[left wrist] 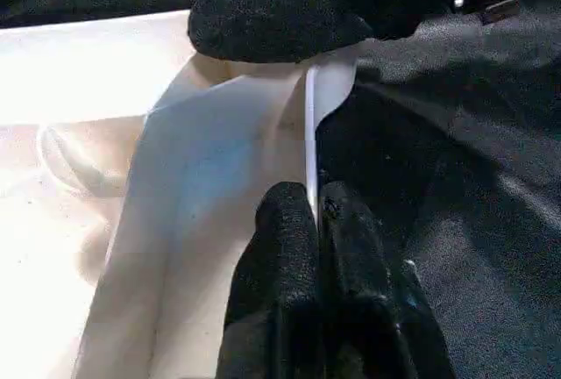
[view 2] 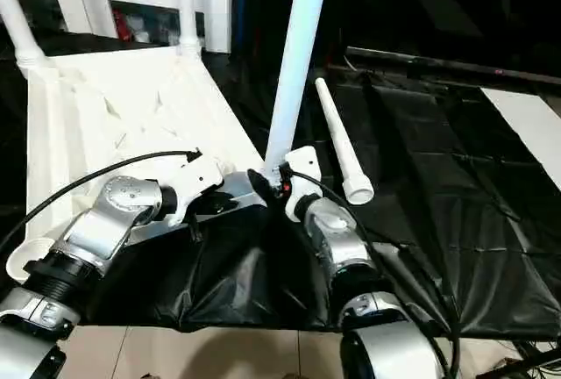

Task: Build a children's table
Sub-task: Rotate leg to tighten

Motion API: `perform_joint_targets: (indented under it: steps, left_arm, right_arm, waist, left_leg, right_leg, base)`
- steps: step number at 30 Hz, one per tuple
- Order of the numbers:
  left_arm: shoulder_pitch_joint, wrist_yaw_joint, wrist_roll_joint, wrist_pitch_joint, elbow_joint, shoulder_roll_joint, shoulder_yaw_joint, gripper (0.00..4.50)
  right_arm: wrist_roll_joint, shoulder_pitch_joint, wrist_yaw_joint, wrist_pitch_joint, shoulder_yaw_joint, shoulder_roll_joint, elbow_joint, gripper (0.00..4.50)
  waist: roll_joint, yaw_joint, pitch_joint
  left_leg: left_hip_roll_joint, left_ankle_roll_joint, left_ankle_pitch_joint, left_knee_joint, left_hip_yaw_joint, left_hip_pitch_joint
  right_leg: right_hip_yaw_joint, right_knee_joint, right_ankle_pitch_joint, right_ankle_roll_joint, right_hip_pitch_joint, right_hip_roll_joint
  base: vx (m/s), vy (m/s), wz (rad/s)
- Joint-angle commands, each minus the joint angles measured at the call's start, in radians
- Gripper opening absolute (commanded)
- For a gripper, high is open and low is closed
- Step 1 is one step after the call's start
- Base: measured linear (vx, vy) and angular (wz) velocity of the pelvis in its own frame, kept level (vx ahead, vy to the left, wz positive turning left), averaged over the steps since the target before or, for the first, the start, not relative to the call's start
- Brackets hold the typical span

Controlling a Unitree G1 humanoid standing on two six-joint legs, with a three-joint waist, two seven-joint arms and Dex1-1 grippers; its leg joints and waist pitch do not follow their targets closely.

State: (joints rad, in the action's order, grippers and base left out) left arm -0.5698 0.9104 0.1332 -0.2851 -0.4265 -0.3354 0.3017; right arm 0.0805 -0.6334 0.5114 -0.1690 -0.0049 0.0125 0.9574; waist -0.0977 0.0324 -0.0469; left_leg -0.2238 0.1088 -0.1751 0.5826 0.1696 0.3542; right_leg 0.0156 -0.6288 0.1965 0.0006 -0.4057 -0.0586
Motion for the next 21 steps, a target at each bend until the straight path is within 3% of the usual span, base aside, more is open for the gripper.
perform_joint_targets:
  steps: [1, 3, 7, 13, 17, 21]
  left_arm:
    - [0.016, 0.053, -0.011, 0.046, 0.021, 0.020, 0.071, 0.00]
    - [0.028, 0.119, -0.043, 0.086, 0.033, -0.010, 0.057, 0.00]
    - [0.039, 0.196, -0.063, 0.119, 0.036, -0.061, 0.047, 0.00]
    - [0.046, 0.327, -0.098, 0.167, 0.027, -0.148, 0.033, 0.00]
    - [0.037, 0.380, -0.104, 0.194, 0.003, -0.182, 0.030, 0.00]
    - [0.033, 0.426, -0.111, 0.215, -0.006, -0.208, 0.038, 0.00]
  right_arm:
    - [-0.021, -0.019, 0.107, -0.022, 0.074, 0.028, 0.011, 3.89]
    - [-0.025, -0.018, 0.180, -0.024, 0.092, -0.013, 0.011, 4.02]
    - [-0.012, -0.006, 0.352, -0.012, 0.116, -0.074, -0.020, 4.02]
    - [0.009, -0.003, 0.627, 0.015, 0.157, -0.161, -0.075, 4.02]
    - [0.004, -0.014, 0.727, 0.010, 0.184, -0.191, -0.078, 3.59]
    - [0.006, -0.023, 0.784, 0.011, 0.194, -0.199, -0.080, 3.28]
  waist:
    - [0.022, 0.003, 0.053]
    - [0.022, 0.002, 0.056]
    - [0.022, 0.007, 0.058]
    - [0.023, 0.010, 0.055]
    - [0.022, 0.019, 0.053]
    - [0.022, 0.024, 0.056]
  left_leg:
    - [-0.003, 0.010, -0.316, -0.076, 0.004, 0.001]
    - [-0.004, 0.004, -0.298, -0.074, 0.004, 0.001]
    - [-0.004, -0.027, -0.213, -0.069, 0.012, 0.002]
    - [-0.007, -0.036, -0.234, -0.071, 0.011, -0.001]
    - [-0.009, -0.025, -0.249, -0.073, 0.012, -0.007]
    - [-0.009, -0.021, -0.222, -0.072, 0.013, -0.006]
  right_leg:
    - [-0.026, 0.085, 0.251, -0.183, 0.034, -0.053]
    - [-0.026, 0.083, 0.224, -0.189, 0.035, -0.052]
    - [-0.026, 0.069, 0.071, -0.235, 0.041, -0.049]
    - [-0.025, 0.071, 0.105, -0.241, 0.041, -0.051]
    - [-0.026, 0.074, 0.142, -0.240, 0.037, -0.052]
    - [-0.025, 0.067, 0.106, -0.244, 0.039, -0.053]
  base:
    - [0.000, 0.000, 0.00]
    - [0.000, 0.000, 0.00]
    - [0.000, 0.000, 0.00]
    - [0.000, 0.000, 0.00]
    - [0.000, 0.000, 0.00]
    - [0.000, 0.000, 0.00]
